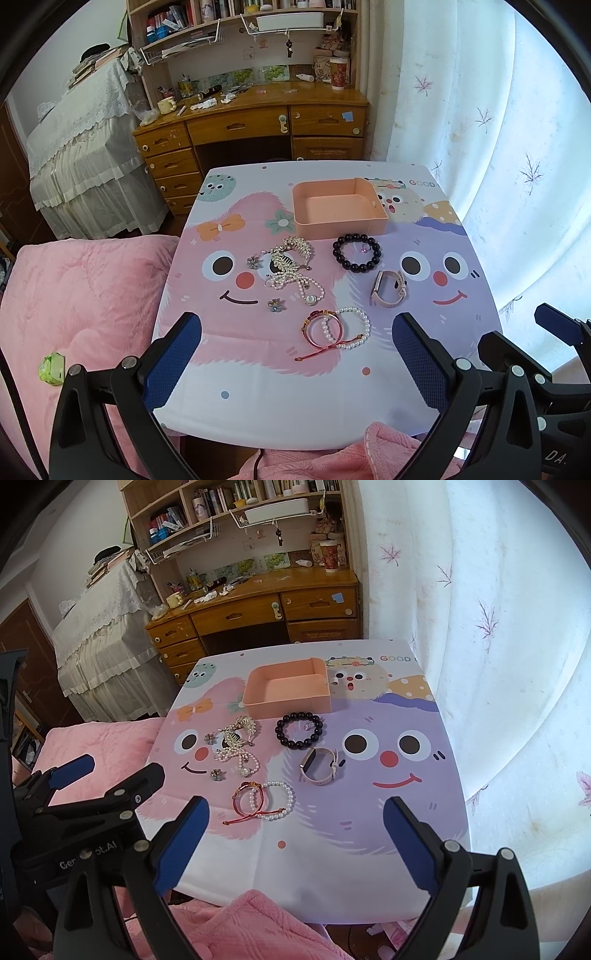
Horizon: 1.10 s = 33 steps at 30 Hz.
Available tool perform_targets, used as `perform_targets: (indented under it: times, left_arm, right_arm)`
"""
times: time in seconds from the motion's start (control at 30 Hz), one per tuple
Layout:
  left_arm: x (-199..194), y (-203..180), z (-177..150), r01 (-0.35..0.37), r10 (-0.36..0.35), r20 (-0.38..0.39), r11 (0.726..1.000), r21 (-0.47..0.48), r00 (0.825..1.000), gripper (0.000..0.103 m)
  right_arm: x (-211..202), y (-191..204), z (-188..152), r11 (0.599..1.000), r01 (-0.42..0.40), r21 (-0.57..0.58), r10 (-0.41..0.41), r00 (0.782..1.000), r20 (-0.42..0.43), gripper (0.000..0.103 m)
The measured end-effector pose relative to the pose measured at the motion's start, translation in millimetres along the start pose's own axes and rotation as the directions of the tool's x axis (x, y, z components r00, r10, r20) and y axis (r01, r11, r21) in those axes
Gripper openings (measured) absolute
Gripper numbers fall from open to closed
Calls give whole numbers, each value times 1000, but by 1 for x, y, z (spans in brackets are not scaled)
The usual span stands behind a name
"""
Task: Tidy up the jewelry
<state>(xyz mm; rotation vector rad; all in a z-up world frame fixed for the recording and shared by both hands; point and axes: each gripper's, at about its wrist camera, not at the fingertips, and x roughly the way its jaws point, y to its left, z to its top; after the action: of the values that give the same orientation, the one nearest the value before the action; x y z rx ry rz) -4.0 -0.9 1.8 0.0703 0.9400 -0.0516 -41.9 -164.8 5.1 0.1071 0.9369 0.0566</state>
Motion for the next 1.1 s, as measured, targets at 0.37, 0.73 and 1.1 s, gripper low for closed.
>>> perform_targets:
  times: [0.37, 0.73, 1.1]
  left_arm:
    - [-1, 1, 0, -1, 1, 2, 1000, 1, 1000, 102]
    - [-1, 1, -1, -2, 2, 4, 1000, 1, 1000, 102]
    - [-1, 3, -2, -5, 5, 1, 1000, -1, 1000, 102]
  right_arm:
    - [-1, 2, -1, 1000, -2, 0, 2, 1000, 1, 96]
    - [-1, 4, -2, 1000, -2, 1, 2, 1000, 2, 96]
    - [0, 4, -1, 1000, -5, -3, 5, 1000, 2, 96]
